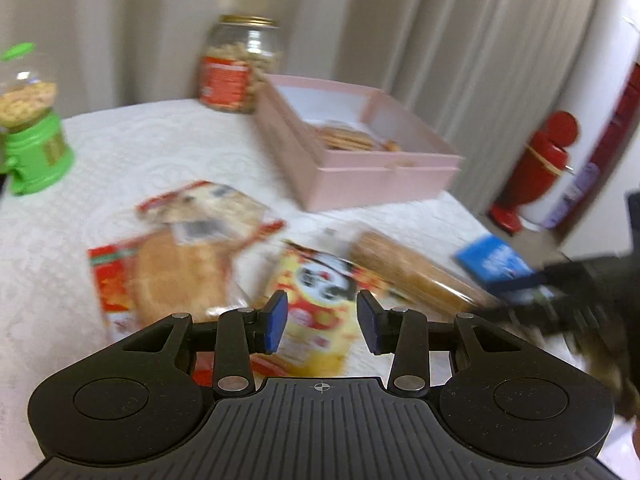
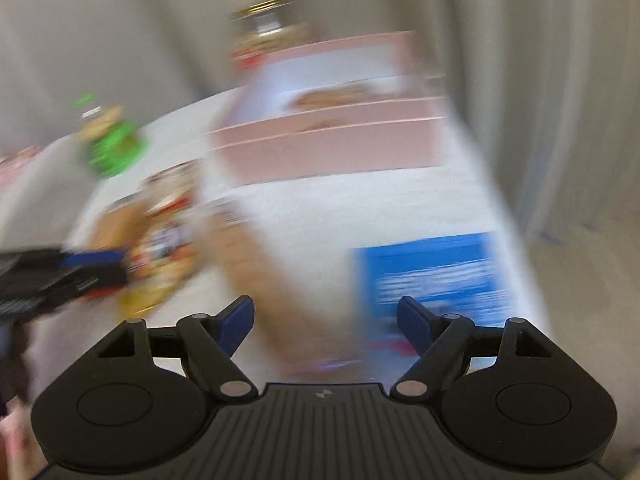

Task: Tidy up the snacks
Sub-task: 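Reach the right gripper to the blue seaweed bag and grasp it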

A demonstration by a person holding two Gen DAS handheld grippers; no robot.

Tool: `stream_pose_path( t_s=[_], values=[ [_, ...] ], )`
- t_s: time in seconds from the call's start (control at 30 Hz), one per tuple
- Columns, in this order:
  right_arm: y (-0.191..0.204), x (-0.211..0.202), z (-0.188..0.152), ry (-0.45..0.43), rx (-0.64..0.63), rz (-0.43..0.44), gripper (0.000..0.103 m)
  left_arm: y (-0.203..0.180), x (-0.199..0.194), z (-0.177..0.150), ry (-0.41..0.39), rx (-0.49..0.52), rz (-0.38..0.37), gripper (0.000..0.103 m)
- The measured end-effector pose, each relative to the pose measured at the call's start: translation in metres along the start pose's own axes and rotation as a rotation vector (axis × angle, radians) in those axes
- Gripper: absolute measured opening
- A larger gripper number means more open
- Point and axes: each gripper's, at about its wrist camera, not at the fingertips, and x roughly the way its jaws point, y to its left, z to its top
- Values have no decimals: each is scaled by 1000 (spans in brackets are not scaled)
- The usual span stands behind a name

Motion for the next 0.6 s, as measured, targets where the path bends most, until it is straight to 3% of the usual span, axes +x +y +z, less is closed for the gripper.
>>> stream_pose_path(
  t_s=[0.13, 0.3, 0.43, 0.6],
  values=[
    [34, 12, -2, 20, -129, 37, 80, 19, 5, 4, 4, -60, 60, 43],
    [24, -23, -1, -153, -224, -179, 80, 30, 7, -3, 16, -100, 51, 43],
    [-27, -35, -2, -180, -91, -322, 82, 31, 9, -5, 7, -121, 42, 43],
    [-78, -29, -17, -115, 139, -276, 82, 37, 9, -6, 4, -158, 21, 42]
  ],
)
